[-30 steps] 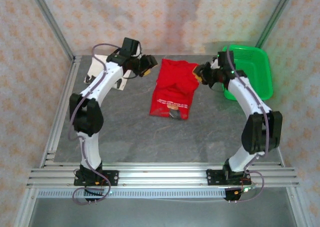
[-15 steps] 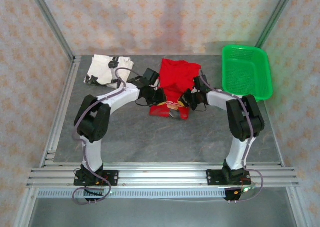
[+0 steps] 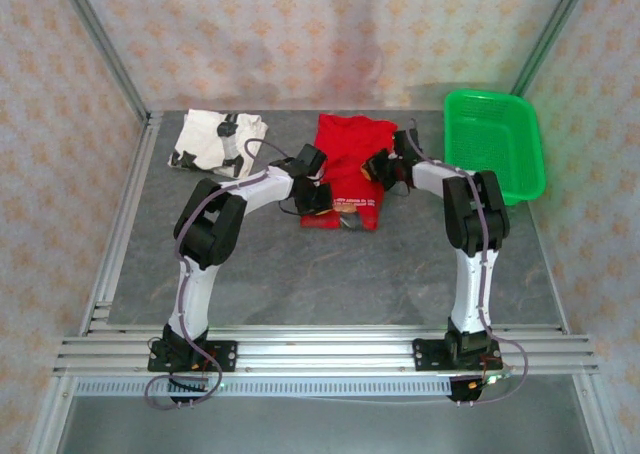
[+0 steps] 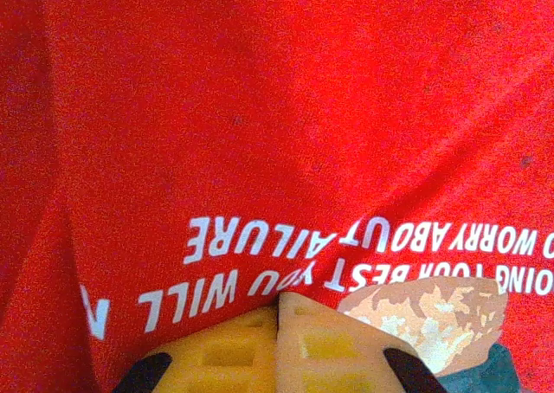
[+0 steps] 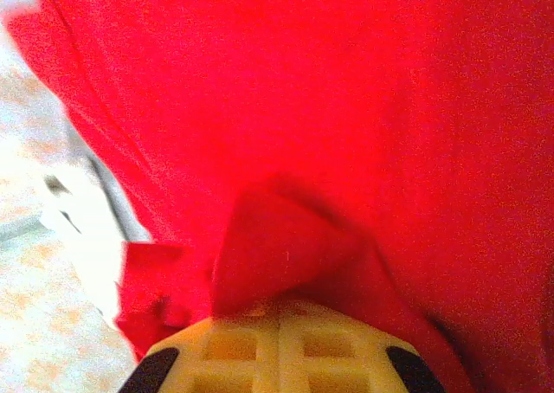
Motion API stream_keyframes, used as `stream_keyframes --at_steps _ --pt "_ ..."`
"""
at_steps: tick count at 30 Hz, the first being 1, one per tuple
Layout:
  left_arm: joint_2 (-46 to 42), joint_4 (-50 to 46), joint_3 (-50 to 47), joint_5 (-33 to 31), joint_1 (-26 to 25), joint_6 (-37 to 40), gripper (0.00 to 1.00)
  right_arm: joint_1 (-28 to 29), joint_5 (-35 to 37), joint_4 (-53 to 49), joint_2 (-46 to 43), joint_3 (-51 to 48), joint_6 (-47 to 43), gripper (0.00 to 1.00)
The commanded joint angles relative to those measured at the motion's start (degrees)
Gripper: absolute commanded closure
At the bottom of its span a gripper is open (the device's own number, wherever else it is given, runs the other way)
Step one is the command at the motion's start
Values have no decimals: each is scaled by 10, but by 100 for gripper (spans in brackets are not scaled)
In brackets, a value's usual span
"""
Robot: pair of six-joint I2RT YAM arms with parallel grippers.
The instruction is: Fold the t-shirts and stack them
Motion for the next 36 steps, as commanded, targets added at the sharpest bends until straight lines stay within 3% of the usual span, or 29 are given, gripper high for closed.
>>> stream_keyframes --at_steps 1,5,7,10,14,19,25,31,36 --pt "14 -27 6 -25 2 26 93 -26 13 109 30 41 65 94" --pt "2 -27 29 -10 4 25 92 -37 -21 244 52 85 151 83" --pt "-11 -24 41 -5 9 13 91 -38 -41 257 40 93 159 80" --pt "-25 -26 79 -7 18 -3 85 -38 -52 212 -24 60 119 79" --pt "23 -87 187 -18 32 -5 86 -33 -37 75 -132 -20 30 80" --pt "81 -124 253 -14 39 -12 88 -11 -42 51 -204 -130 3 82" --pt "62 -131 224 -20 41 -16 90 38 -35 77 -206 -189 7 87" --pt "20 -112 147 -26 41 -26 91 65 -29 101 -152 -196 11 90" --pt "43 -79 143 -22 39 -49 91 74 -25 102 -123 -205 11 92"
